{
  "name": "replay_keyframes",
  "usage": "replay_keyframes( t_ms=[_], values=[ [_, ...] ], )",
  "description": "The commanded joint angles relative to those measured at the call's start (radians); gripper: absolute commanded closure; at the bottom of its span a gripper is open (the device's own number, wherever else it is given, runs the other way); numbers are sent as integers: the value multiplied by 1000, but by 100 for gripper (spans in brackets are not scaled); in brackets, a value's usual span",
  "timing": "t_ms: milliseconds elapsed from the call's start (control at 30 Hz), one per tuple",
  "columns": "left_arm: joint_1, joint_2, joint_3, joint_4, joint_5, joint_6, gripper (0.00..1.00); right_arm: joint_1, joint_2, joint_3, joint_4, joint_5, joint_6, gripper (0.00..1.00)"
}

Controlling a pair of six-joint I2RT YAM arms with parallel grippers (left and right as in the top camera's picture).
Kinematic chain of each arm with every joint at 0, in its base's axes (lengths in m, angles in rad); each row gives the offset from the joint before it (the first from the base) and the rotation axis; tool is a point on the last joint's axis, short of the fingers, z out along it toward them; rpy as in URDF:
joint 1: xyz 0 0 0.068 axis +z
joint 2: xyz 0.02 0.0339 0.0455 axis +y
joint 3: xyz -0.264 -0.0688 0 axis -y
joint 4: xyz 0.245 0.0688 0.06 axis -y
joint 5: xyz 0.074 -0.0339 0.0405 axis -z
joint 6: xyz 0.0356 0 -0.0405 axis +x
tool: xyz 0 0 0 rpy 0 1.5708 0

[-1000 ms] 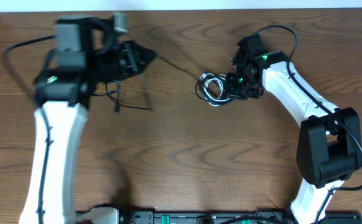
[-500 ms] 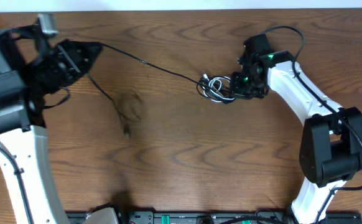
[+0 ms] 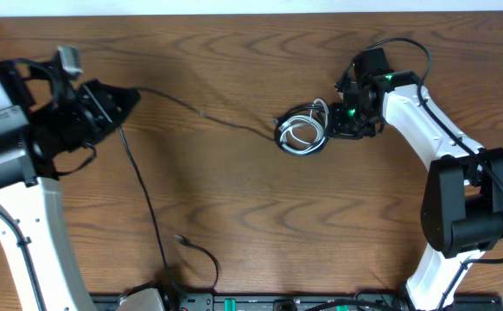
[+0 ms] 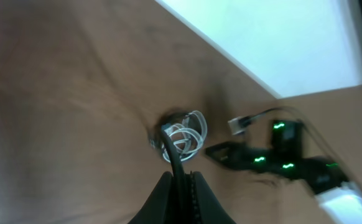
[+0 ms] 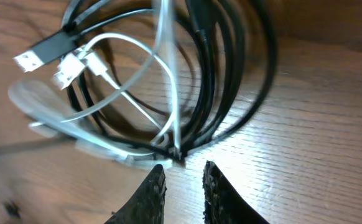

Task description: Untangle cables

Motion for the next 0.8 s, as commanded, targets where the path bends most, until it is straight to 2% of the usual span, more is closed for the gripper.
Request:
replay_keyframes(
  t_ms=[0, 167, 567, 767],
  values=[
    [-51, 12, 13, -41, -235, 86, 93, -3, -36, 51, -19, -39, -30, 83],
    [-96, 29, 13, -64, -417, 87, 91, -3, -39, 78, -48, -38, -30, 87],
    [-112, 34, 13, 199, -423, 88, 92, -4, -39, 77, -53, -26, -30, 84],
    [-162, 35, 13, 337, -412, 165, 92, -3, -38, 77, -52, -25, -30, 82]
  ],
)
